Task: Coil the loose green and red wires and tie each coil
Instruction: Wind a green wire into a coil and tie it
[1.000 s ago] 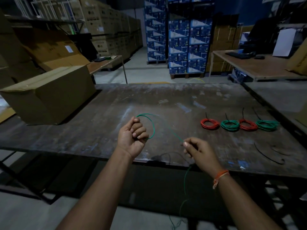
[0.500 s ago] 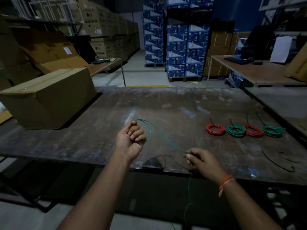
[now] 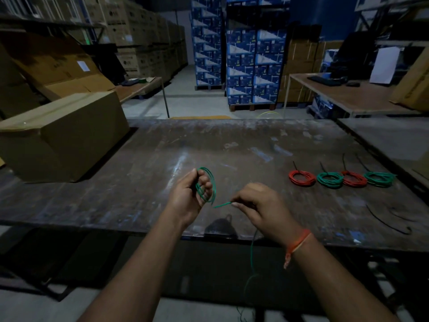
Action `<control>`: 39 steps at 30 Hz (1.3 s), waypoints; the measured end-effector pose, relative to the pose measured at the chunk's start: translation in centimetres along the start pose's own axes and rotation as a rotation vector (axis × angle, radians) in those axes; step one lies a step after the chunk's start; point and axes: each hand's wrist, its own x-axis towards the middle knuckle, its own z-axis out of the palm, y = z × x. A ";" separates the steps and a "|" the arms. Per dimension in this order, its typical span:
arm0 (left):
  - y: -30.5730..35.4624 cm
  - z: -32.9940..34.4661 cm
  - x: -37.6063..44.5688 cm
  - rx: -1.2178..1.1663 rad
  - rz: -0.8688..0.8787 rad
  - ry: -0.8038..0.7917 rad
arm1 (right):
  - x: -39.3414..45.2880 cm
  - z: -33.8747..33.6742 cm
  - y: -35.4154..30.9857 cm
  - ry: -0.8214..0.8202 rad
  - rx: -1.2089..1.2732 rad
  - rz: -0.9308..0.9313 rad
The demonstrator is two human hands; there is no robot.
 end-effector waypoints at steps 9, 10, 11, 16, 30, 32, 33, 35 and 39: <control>-1.4 -0.1 -1.8 0.394 0.054 -0.180 | 4.8 0.0 -2.2 0.030 0.034 -0.021; -1.4 -0.2 -1.9 0.379 0.034 -0.195 | 5.1 -0.1 -2.2 0.028 0.040 0.000; -1.3 -0.2 -2.0 0.355 0.012 -0.207 | 5.4 -0.1 -2.1 0.028 0.048 0.019; -0.9 -0.4 -2.3 0.286 -0.070 -0.227 | 5.4 0.6 -1.5 0.064 0.135 0.108; -1.8 0.0 -3.5 0.179 -0.070 -0.220 | 1.9 3.0 -0.9 0.037 0.916 0.644; -1.9 0.2 -3.9 0.235 -0.035 -0.214 | 1.8 3.2 -1.0 0.092 0.943 0.657; -2.0 0.3 -4.0 0.251 -0.029 -0.217 | 1.7 3.2 -0.9 0.114 0.935 0.652; -1.9 0.5 -4.1 0.256 -0.039 -0.225 | 1.5 3.2 -0.8 0.142 0.885 0.622; -1.6 0.9 -4.3 0.183 -0.094 -0.250 | 1.3 3.0 -0.6 0.142 0.799 0.549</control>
